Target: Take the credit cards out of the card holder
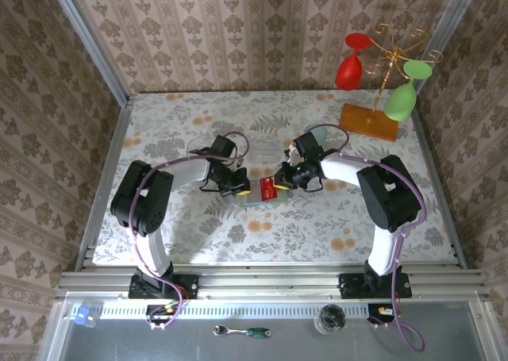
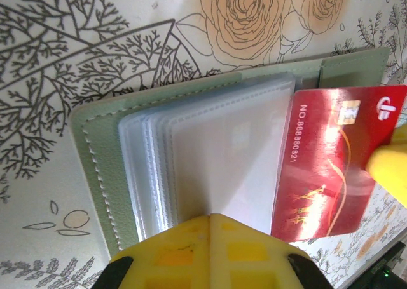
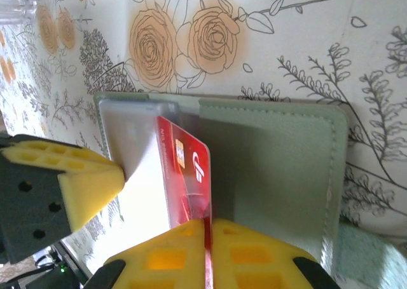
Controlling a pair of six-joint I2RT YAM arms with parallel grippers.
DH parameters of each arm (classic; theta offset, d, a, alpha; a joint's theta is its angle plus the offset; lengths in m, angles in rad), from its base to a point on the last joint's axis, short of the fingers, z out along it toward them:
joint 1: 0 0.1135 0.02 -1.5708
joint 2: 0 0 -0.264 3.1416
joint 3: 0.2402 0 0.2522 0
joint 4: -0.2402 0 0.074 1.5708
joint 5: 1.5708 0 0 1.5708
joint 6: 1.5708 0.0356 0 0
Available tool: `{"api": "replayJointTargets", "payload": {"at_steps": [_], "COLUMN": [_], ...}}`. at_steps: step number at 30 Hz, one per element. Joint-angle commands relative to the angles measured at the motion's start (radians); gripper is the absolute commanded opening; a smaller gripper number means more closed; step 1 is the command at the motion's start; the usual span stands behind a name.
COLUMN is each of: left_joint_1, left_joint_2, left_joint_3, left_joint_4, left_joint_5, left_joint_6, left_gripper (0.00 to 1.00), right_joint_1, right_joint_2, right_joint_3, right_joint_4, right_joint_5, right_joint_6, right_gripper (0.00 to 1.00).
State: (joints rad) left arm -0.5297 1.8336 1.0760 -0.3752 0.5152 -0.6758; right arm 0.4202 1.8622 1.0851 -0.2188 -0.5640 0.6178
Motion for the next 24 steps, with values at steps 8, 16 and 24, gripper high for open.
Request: {"api": "replayJointTargets", "payload": {"at_steps": [8, 16, 24], "left_joint_1": [0.004, 0.004, 0.005], "left_joint_2": [0.020, 0.018, 0.020], "left_joint_3": [0.015, 0.008, 0.010], "left_joint_4": [-0.046, -0.037, -0.033], "left_joint_5": [-0.020, -0.019, -0.015], "left_joint_6": [0.024, 0.019, 0.018], "left_gripper": [0.00, 0.00, 0.00], "right_joint_1": [0.036, 0.072, 0.103], "right_joint_2": [0.000, 0.031, 0.020], "right_joint_3": [0.126, 0.187, 0.174], "right_joint_4": [-0.211, -0.288, -0.288], "right_joint_5": [0.091, 0.125, 0.135], "right_joint_6": [-0.080, -0.088, -0.042], "right_gripper": [0.07, 0.10, 0.13]}}
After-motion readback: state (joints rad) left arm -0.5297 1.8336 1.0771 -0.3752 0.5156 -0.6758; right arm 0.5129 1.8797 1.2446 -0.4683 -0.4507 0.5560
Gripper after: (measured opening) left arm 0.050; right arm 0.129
